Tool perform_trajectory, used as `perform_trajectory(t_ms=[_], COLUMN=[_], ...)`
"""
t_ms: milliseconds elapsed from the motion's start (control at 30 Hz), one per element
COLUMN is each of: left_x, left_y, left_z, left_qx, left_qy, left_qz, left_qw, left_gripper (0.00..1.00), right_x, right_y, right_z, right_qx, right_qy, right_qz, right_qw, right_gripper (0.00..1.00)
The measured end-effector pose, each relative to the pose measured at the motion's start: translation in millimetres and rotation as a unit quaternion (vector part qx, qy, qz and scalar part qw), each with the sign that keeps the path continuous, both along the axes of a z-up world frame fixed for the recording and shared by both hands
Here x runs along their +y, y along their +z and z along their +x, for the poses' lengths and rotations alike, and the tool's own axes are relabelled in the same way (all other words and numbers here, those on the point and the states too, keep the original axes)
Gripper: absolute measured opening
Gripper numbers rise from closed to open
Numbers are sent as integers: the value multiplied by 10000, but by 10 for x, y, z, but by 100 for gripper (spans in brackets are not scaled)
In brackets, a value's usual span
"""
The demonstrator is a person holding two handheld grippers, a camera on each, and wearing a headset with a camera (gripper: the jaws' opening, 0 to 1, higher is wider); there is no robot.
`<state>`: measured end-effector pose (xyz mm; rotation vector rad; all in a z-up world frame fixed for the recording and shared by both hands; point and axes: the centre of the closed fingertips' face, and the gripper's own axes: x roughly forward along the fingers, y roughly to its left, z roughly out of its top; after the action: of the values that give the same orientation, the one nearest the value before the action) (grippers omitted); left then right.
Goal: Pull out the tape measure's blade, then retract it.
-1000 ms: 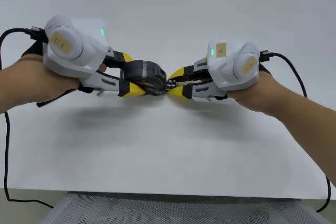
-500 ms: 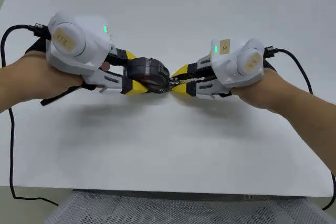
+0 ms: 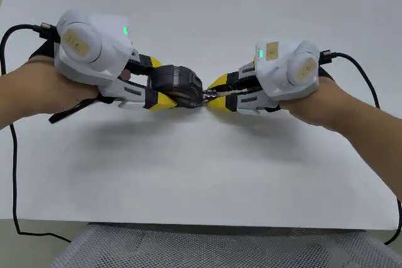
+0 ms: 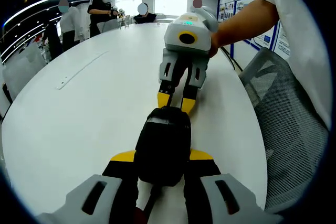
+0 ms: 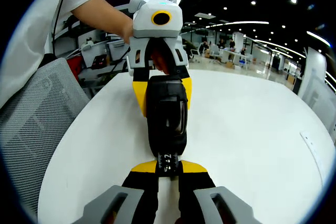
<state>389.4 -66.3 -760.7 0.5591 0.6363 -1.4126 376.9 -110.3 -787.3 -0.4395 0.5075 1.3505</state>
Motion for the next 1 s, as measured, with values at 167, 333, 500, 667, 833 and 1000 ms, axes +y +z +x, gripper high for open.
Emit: perform_trajectory(t_ms=[167, 333, 500, 667, 833, 1000], left_x=[4, 4, -7, -14, -20, -23], left_y=[-1, 0, -1, 0, 2, 3], left_z=[0, 4, 1, -2, -7, -8], left_qx=[-6, 6, 1, 12, 15, 13], left_qy=[-20, -14, -12, -7, 0, -5], left_qz=[13, -2, 0, -5, -14, -7], left_qw=[10000, 10000, 10000, 10000, 10000, 10000], left_gripper=[28, 28, 28, 28, 28, 28], right_x=[-42, -116, -167, -226, -287, -347], right_y=[8, 11, 6, 5, 10, 9], right_z=[-9, -19, -21, -27, -35, -41], right_qx=[7, 3, -11, -3, 2, 15], right_qy=[-15, -38, -61, -82, -99, -121], right_qz=[-7, -30, -61, -84, -117, -156], right_qw=[10000, 10000, 10000, 9999, 9999, 9998], right_gripper=[10, 10, 10, 10, 10, 10])
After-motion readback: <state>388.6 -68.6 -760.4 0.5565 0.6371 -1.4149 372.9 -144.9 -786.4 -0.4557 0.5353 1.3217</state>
